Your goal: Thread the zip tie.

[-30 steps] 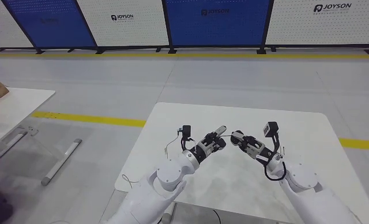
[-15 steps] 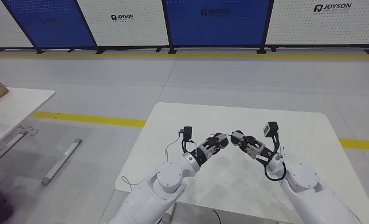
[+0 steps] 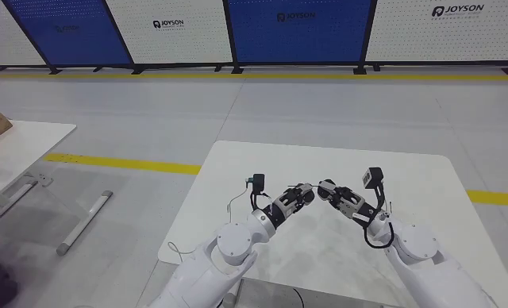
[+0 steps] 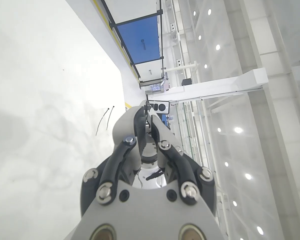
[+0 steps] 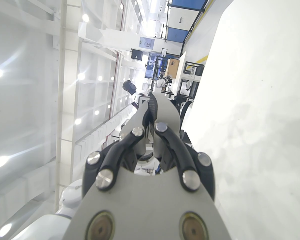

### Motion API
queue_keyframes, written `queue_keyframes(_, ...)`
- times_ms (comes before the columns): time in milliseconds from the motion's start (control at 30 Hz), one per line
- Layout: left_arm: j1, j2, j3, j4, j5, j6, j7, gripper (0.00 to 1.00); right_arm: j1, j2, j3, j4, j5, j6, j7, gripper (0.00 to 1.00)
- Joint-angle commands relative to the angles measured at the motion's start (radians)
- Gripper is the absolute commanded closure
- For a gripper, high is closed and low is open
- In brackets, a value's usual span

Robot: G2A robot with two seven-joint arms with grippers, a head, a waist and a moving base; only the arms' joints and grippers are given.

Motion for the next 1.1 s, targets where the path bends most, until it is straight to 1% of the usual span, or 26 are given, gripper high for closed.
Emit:
queue_keyframes(0,-0.001,0.000,-0.002,-0.001,-0.004,0.000,0.000,0.20,0.000,0.000,0.000,0.000,0.000,0.000,0.000,1.00)
queue_keyframes(33,-0.001,-0.001,-0.002,-0.002,-0.007,0.000,-0.001,0.35,0.000,0.000,0.000,0.000,0.000,0.000,0.000,1.00)
queue_keyframes(67,-0.001,-0.001,-0.004,-0.002,-0.009,-0.001,-0.001,0.47,0.000,0.000,0.000,0.000,0.000,0.000,0.000,1.00)
queue_keyframes(167,-0.003,-0.002,-0.005,-0.001,-0.013,0.000,0.000,0.64,0.000,0.000,0.000,0.000,0.000,0.000,0.000,1.00)
queue_keyframes(200,-0.004,-0.002,-0.005,0.000,-0.014,0.000,0.001,0.67,0.000,0.000,0.000,0.000,0.000,0.000,0.000,1.00)
queue_keyframes(233,-0.005,-0.003,-0.005,0.000,-0.014,0.000,0.002,0.73,0.000,0.000,0.000,0.000,0.000,0.000,0.000,1.00)
queue_keyframes(267,-0.005,-0.003,-0.005,0.001,-0.015,0.000,0.003,0.84,0.000,0.000,0.000,0.000,0.000,0.000,0.000,1.00)
queue_keyframes(333,-0.008,-0.004,-0.004,0.005,-0.011,0.004,0.007,1.00,0.000,0.000,0.000,0.000,0.000,0.000,0.000,1.00)
queue_keyframes(533,-0.014,-0.007,0.003,0.012,0.002,0.005,0.017,1.00,0.000,0.000,0.000,0.000,0.000,0.000,0.000,1.00)
queue_keyframes(833,-0.012,-0.009,0.004,0.011,0.011,0.000,0.018,1.00,0.000,0.000,0.000,0.000,0.000,0.000,0.000,1.00)
queue_keyframes(1067,-0.012,-0.010,0.008,0.018,0.017,0.002,0.013,1.00,0.000,0.000,0.000,0.000,0.000,0.000,0.000,0.99)
